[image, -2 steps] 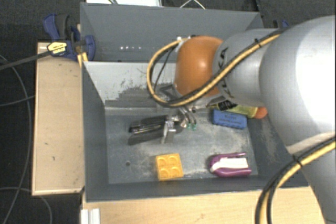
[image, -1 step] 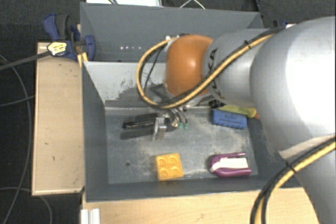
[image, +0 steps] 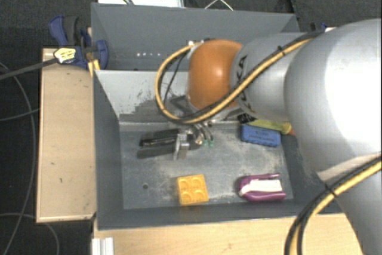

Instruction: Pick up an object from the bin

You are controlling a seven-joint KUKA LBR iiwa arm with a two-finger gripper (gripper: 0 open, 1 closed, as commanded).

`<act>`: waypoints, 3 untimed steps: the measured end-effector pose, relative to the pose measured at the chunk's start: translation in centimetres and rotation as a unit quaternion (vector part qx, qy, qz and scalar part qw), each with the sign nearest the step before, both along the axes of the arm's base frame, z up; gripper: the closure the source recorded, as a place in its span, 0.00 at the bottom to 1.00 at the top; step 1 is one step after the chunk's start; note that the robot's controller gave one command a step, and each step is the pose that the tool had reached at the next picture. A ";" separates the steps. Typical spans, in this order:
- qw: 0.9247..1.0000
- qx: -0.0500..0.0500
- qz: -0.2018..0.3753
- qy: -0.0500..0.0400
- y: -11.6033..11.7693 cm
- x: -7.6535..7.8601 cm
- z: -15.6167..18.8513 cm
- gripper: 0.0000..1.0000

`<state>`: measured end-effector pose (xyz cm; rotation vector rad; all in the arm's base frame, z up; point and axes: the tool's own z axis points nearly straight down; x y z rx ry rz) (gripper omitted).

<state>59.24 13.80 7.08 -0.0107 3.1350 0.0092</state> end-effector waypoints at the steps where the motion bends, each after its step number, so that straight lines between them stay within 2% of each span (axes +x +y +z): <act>1: 1.000 0.000 0.000 0.002 0.0 -0.1 0.6 1.00; 3: 1.000 -0.001 0.000 0.005 -0.1 -0.3 4.4 1.00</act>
Offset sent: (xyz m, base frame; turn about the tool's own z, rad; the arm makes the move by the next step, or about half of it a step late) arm 0.0000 0.0000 0.0894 0.0000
